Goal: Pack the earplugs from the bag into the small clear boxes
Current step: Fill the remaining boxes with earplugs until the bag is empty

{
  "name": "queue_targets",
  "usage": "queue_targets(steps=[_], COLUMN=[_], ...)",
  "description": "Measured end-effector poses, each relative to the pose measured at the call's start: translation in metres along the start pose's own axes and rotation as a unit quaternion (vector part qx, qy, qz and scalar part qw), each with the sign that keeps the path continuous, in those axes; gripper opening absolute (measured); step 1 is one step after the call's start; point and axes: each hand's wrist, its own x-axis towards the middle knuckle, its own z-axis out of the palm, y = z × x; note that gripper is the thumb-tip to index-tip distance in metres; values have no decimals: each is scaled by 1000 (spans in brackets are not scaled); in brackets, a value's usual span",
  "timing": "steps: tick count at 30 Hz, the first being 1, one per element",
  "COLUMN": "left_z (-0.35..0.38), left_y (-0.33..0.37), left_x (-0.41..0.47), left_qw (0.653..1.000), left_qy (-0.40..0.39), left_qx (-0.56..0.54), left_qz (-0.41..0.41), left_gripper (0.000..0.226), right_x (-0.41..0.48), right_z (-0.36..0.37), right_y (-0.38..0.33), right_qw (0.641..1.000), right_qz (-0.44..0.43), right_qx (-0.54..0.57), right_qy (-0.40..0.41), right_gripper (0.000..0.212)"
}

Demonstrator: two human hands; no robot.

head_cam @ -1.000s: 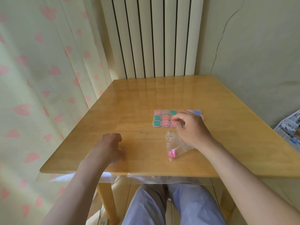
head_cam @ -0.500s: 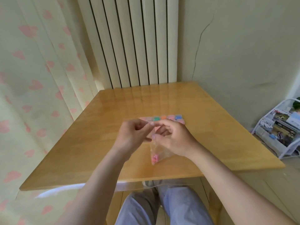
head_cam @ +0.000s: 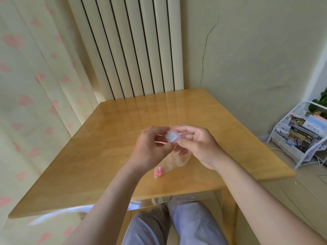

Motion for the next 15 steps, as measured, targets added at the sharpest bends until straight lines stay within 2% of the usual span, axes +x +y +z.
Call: queue_targets(steps=[4, 8, 12, 15], left_z=[8, 8, 11, 13], left_y=[1, 5, 3, -2], left_x=[0, 1, 0, 2], left_qw=[1000, 998, 998, 999], left_qy=[5, -5, -4, 14], left_qx=[7, -59, -56, -25], left_qz=[6, -26, -23, 14], left_gripper=[32, 5, 9, 21], right_x=[2, 2, 4, 5], right_z=[-3, -6, -4, 2], right_y=[3, 6, 7, 6], right_qw=[1000, 1000, 999, 999], right_qz=[7, 3, 4, -5], right_qx=[-2, -2, 23, 18], right_qy=[15, 26, 42, 44], right_gripper=[27, 29, 27, 22])
